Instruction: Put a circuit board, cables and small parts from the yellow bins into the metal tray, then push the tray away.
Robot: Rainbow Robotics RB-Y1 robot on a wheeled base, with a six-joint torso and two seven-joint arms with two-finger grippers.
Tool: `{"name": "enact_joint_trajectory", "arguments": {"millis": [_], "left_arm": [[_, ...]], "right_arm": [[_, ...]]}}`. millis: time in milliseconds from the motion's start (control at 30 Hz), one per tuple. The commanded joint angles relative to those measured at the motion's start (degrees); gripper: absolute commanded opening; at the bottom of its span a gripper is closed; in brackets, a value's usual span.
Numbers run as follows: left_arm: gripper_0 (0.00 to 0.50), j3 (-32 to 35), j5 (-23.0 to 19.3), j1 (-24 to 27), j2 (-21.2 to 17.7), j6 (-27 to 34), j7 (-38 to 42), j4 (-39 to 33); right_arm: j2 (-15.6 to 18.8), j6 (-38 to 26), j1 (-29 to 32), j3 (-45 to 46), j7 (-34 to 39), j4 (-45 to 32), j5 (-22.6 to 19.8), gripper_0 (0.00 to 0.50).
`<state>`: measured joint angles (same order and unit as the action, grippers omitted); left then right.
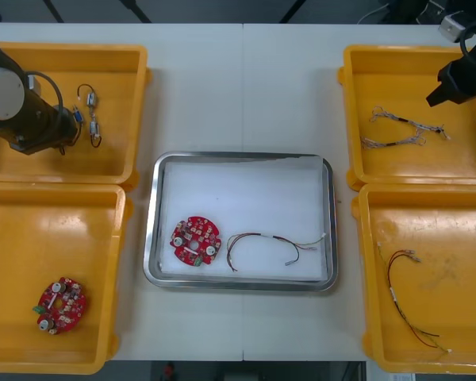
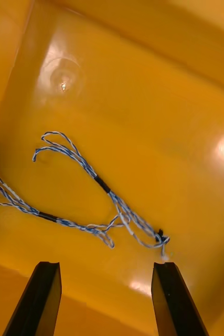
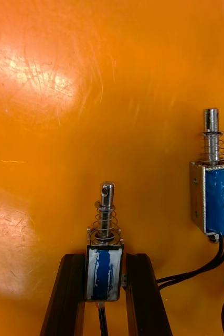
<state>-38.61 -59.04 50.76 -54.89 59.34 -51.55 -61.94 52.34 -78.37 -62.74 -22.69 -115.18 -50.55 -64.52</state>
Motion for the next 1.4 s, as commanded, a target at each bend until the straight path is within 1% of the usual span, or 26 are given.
{"name": "enact_joint_trajectory", "arguments": {"millis": [33, 67, 133, 167, 200, 233, 300, 333, 467, 500, 533, 600, 633, 767, 1000, 1167, 1400], "left_arm": [[0.036, -1.1, -0.5, -0.5, -0.3, -0.6, 2.6, 0.1], [0.057, -1.1, -0.4, -0.5, -0.3, -0.6, 2.6, 0.1], [0.149, -1.1, -0.4, -0.5, -0.3, -0.6, 2.5, 0.1], [0.172, -1.1, -0.3, -0.5, -0.3, -0.6, 2.5, 0.1], [0.241, -1.1, -0.1, -0.5, -0.3, -0.8, 2.5, 0.1], [0.269, -1.1, 0.0, -0.5, -0.2, -0.9, 2.5, 0.1], [0.337, -1.1, 0.4, -0.4, -0.3, -1.3, 2.6, 0.1], [0.344, -1.1, 0.5, -0.4, -0.3, -1.5, 2.5, 0.1], [0.357, -1.0, 1.6, -0.5, -0.3, -2.3, 2.6, -0.2], [0.374, -0.7, 1.6, -0.5, -0.3, -2.3, 2.6, -0.2], [0.379, -0.5, 1.6, -0.5, -0.3, -2.3, 2.6, -0.1], [0.386, 0.7, 1.6, -0.5, -0.4, -2.1, 2.5, -0.2], [0.386, 1.1, 1.6, -0.5, -0.4, -2.0, 2.4, -0.1], [0.391, 4.0, 1.6, -0.5, -0.7, -0.9, 2.4, -0.5], [0.39, 4.2, 1.6, -0.5, -1.0, -0.2, 2.0, -1.0], [0.387, 3.7, 1.7, -0.5, -1.0, -0.2, 1.8, -1.0], [0.382, 0.9, 2.5, -0.5, -1.0, -0.4, 1.7, -0.8]], "right_arm": [[-1.2, 3.8, -6.1, -3.4, -6.6, 4.3, 0.4, 0.5], [-1.5, 4.5, -6.5, -3.9, -8.1, 5.2, 0.4, 0.5], [-2.4, 6.7, -7.2, -5.3, -12.5, 7.5, 0.4, 0.5], [-2.7, 7.2, -7.5, -5.6, -13.8, 8.1, 0.4, 0.5], [-3.3, 8.4, -7.7, -6.0, -16.4, 9.5, 0.4, 0.5], [-3.6, 8.8, -7.7, -6.0, -17.5, 10.0, 0.4, 0.5], [-4.6, 10.8, -8.0, -6.0, -22.4, 12.2, 0.4, 0.5], [-4.8, 11.2, -7.9, -6.0, -23.6, 12.7, 0.4, 0.5], [-6.4, 13.2, -8.0, -6.1, -32.2, 15.6, 0.1, 0.5], [-6.6, 13.5, -8.0, -6.2, -34.2, 16.1, -0.2, 0.5], [-6.7, 13.6, -8.0, -6.3, -35.2, 16.4, -0.3, 0.5], [-7.1, 13.9, -8.0, -7.2, -39.0, 17.2, -1.7, 0.5], [-7.1, 13.9, -8.0, -7.5, -39.6, 17.4, -2.2, 0.5], [-7.1, 14.0, -8.0, -10.7, -39.8, 17.9, -5.6, 0.5], [-7.1, 14.6, -8.0, -11.2, -39.8, 23.6, -11.6, 0.5], [-7.7, 16.2, -8.0, -11.3, -39.8, 25.1, -11.9, 0.5], [-9.4, 21.2, -8.0, -12.2, -39.8, 26.1, -11.9, 0.5]]}}
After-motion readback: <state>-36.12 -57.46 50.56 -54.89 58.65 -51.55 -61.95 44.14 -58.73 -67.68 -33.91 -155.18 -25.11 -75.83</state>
